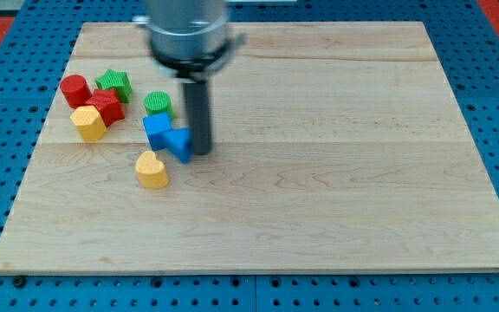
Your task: Move the yellow heart towards center left
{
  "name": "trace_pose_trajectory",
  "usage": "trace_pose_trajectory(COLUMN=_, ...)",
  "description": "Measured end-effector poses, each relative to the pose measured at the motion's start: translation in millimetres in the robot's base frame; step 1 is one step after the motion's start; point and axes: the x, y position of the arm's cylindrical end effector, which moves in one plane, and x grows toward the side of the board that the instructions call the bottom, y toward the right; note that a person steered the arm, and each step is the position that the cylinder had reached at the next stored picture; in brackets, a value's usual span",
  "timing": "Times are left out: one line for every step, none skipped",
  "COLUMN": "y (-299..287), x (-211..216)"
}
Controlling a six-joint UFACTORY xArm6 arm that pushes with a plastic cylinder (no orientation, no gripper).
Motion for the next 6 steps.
trace_pose_trajectory(y=50, x=-6)
trace_pose_trajectory(y=-47, x=34)
trace_pose_trajectory(y=-108, x=82)
trace_pose_trajectory(y=-48, x=66)
trace_pose_trajectory(y=4, x=60)
trace_pose_trajectory(y=-26, x=120)
